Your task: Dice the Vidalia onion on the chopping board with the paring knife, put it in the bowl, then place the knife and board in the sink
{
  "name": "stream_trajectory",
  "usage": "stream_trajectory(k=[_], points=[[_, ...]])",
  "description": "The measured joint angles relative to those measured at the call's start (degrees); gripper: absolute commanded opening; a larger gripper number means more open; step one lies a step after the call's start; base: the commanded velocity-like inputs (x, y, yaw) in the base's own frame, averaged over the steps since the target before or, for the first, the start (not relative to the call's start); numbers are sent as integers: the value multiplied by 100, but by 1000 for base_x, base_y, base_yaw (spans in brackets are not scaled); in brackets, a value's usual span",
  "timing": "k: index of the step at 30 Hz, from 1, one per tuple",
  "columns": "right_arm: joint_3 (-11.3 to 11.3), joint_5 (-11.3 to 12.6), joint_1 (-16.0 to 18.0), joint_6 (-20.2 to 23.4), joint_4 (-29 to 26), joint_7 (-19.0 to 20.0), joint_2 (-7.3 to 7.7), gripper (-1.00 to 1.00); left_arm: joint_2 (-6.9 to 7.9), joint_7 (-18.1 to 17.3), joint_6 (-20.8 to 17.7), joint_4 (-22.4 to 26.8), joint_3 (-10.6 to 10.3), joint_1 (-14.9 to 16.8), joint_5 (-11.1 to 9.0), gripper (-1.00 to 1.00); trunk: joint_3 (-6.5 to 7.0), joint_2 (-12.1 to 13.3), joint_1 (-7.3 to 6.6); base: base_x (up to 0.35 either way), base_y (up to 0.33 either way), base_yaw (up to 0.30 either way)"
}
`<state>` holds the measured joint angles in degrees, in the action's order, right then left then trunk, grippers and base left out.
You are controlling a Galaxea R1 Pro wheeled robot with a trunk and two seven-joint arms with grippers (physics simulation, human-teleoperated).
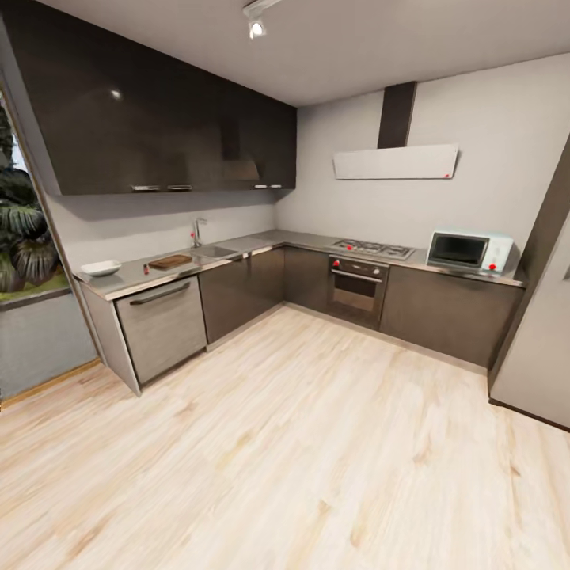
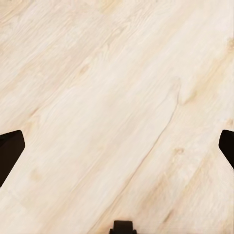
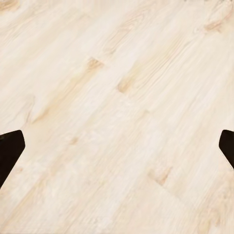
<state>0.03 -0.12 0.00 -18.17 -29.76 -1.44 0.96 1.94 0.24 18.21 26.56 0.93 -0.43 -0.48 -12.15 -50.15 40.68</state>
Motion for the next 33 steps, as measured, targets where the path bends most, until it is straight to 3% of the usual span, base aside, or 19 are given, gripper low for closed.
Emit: stream_trajectory(k=[33], points=[[0, -3, 0, 0, 0, 0, -1, 100, 0, 0, 0, 0, 0, 0, 0, 100, 0, 0, 0, 306, -169, 126]])
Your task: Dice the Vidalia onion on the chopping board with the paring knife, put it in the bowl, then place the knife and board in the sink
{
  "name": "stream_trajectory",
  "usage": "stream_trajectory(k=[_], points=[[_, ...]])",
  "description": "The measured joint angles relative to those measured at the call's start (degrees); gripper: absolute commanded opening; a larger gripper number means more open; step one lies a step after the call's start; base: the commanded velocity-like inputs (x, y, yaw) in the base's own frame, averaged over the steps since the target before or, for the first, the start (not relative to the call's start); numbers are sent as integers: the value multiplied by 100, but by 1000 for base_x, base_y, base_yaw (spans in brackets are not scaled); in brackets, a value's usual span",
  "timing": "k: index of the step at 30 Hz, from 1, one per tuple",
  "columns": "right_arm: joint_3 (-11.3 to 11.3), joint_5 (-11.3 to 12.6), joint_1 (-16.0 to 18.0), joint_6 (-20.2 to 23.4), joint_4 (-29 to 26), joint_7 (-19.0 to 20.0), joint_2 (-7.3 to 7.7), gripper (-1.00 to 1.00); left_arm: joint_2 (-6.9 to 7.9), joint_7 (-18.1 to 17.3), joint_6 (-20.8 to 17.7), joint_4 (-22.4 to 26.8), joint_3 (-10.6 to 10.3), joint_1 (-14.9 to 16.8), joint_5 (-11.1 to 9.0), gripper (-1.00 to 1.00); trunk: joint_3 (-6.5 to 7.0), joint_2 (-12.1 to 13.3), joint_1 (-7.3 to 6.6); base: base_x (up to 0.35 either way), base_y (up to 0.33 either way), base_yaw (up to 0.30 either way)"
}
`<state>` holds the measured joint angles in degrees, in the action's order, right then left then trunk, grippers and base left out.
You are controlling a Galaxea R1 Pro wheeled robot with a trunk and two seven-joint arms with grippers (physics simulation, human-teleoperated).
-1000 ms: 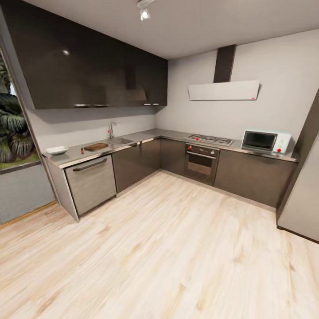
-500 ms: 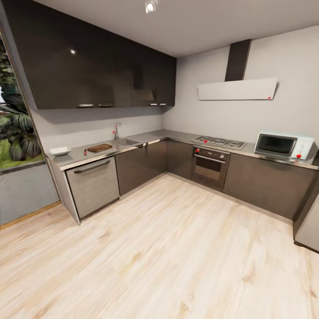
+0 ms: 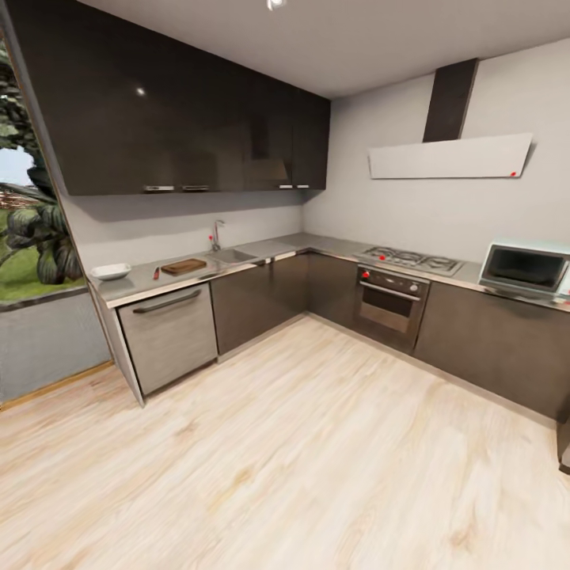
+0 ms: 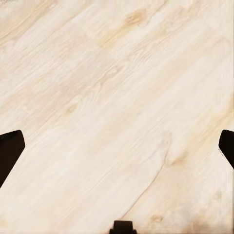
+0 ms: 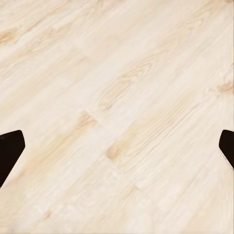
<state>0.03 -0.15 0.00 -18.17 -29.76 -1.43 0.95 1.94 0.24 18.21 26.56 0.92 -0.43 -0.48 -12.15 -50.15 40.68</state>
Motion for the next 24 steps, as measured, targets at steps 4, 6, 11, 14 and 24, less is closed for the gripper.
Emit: stream_trajectory(k=[4, 6, 11, 14, 24], points=[[0, 1, 0, 0, 1, 0, 0, 100, 0, 0, 0, 0, 0, 0, 0, 100, 0, 0, 0, 290, -196, 126], [0, 1, 0, 0, 2, 0, 1, 100, 0, 0, 0, 0, 0, 0, 0, 100, 0, 0, 0, 289, -197, 126], [0, 0, 0, 0, 0, -1, -2, 100, 0, 0, 0, 0, 0, 0, 0, 100, 0, 0, 0, 289, -197, 126], [0, 0, 0, 0, -1, -1, -1, 100, 0, 0, 0, 0, 0, 0, 0, 100, 0, 0, 0, 288, -199, 126], [0, 0, 0, 0, 0, -1, -1, 100, 0, 0, 0, 0, 0, 0, 0, 100, 0, 0, 0, 288, -179, 128]])
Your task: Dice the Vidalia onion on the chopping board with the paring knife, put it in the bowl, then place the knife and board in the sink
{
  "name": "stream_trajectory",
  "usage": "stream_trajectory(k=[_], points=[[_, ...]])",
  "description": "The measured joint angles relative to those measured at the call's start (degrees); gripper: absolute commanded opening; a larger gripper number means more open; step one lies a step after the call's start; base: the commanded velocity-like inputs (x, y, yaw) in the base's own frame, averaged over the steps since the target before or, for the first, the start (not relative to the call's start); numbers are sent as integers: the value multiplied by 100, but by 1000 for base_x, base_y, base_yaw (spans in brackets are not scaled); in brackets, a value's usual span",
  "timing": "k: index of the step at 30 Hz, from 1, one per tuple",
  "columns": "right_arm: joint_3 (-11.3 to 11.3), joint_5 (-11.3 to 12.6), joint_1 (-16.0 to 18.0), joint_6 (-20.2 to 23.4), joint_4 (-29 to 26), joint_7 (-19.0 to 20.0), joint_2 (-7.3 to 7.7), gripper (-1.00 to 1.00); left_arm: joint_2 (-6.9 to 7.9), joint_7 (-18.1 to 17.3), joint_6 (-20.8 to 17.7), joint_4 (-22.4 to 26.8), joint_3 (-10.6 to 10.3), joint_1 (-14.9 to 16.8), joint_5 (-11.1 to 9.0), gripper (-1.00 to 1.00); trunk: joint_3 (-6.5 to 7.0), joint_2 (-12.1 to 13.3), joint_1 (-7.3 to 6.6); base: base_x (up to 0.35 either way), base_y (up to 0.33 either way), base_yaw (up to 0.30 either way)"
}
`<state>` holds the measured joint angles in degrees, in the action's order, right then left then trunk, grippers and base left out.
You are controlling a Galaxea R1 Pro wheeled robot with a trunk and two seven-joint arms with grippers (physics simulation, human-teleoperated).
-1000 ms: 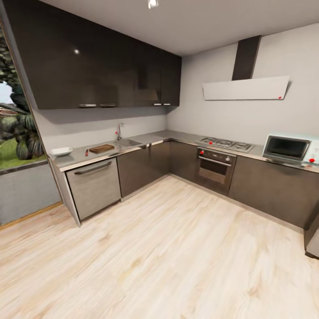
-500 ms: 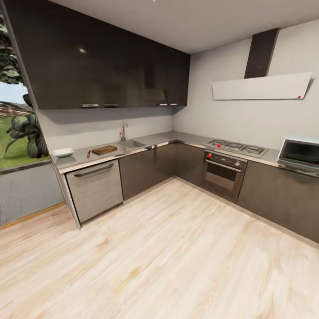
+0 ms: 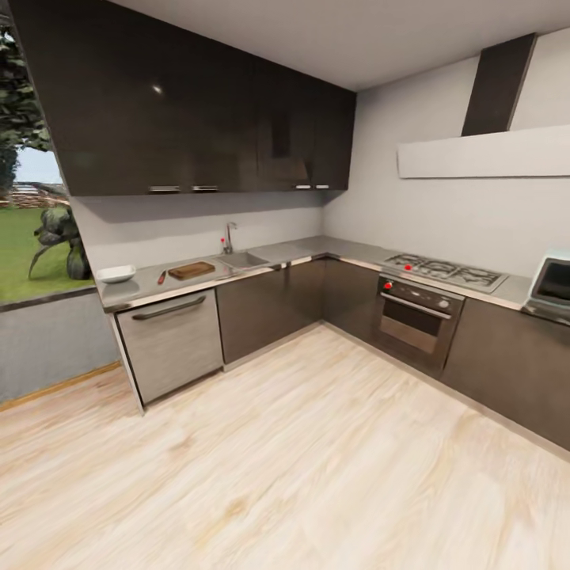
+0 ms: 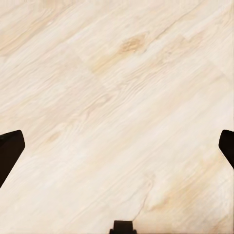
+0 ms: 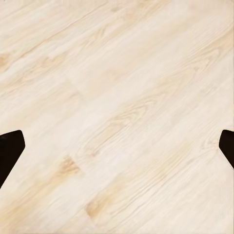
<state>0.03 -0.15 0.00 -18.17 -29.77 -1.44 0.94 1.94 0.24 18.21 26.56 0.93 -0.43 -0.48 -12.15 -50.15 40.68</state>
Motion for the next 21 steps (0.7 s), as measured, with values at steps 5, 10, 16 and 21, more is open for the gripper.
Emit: stream_trajectory(k=[5, 10, 16, 21], points=[[-1, 0, 0, 0, 1, 0, -2, 100, 0, 0, 1, 1, 1, 0, 0, 100, 0, 0, 0, 287, -45, 134], [-2, 1, 0, 1, 1, 1, 1, 100, 0, 0, 1, 2, 3, 0, 0, 100, 0, 1, 0, 274, 127, 134], [-2, 1, 0, 1, 2, 2, 1, 100, 0, 0, -1, -2, 4, 0, 0, 100, 0, 1, 0, 222, 218, 135], [-2, 1, 0, 1, 4, 1, 2, 100, 2, 0, -1, -5, 4, -1, 0, 100, 0, 1, 2, 85, 268, 135]])
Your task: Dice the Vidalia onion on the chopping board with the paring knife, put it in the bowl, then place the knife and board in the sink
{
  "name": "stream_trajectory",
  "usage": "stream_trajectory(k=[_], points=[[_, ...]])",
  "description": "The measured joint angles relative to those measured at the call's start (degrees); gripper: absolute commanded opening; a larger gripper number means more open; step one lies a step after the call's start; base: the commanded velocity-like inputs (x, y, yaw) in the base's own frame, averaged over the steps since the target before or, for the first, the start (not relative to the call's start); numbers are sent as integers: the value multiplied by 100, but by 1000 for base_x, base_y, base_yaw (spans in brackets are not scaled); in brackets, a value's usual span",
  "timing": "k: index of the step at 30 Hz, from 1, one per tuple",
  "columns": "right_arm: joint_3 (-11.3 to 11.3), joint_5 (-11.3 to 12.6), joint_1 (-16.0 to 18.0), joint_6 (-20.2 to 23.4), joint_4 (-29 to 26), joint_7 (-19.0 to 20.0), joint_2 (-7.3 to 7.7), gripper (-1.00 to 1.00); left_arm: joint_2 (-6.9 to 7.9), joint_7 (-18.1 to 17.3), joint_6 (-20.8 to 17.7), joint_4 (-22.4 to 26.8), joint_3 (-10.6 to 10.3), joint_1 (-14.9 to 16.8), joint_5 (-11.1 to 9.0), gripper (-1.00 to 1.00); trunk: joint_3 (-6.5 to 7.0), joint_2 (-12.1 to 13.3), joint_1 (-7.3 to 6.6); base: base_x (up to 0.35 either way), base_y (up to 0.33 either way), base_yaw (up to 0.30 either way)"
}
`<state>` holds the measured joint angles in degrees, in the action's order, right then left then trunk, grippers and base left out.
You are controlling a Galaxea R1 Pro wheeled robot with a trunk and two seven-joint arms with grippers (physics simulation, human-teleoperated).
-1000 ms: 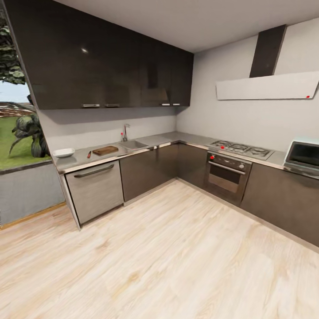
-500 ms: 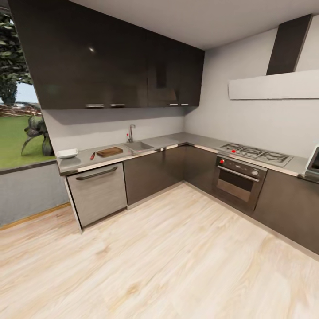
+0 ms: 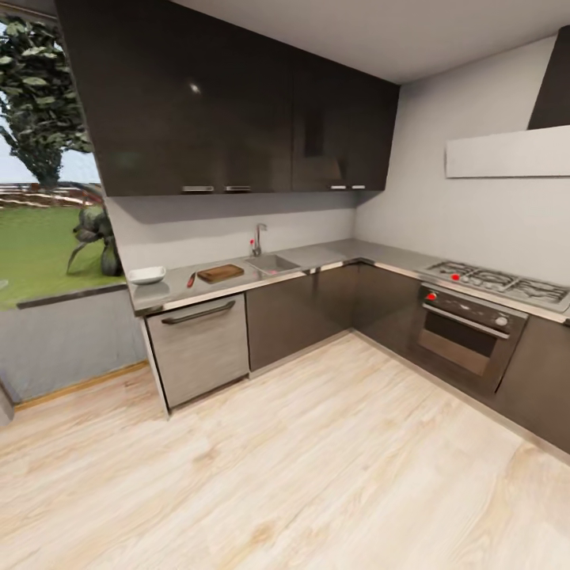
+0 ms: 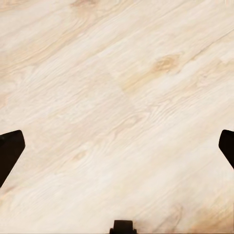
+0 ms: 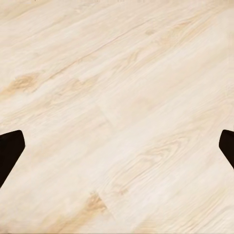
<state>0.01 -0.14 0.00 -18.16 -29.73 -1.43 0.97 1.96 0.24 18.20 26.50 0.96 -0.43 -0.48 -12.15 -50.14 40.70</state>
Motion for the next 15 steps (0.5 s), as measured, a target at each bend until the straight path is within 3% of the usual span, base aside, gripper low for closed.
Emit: stream_trajectory(k=[15], points=[[0, -1, 0, 0, -3, -1, 0, 100, -2, 0, 0, -1, 0, 0, 0, 100, 0, 0, 0, 4, 281, 133]])
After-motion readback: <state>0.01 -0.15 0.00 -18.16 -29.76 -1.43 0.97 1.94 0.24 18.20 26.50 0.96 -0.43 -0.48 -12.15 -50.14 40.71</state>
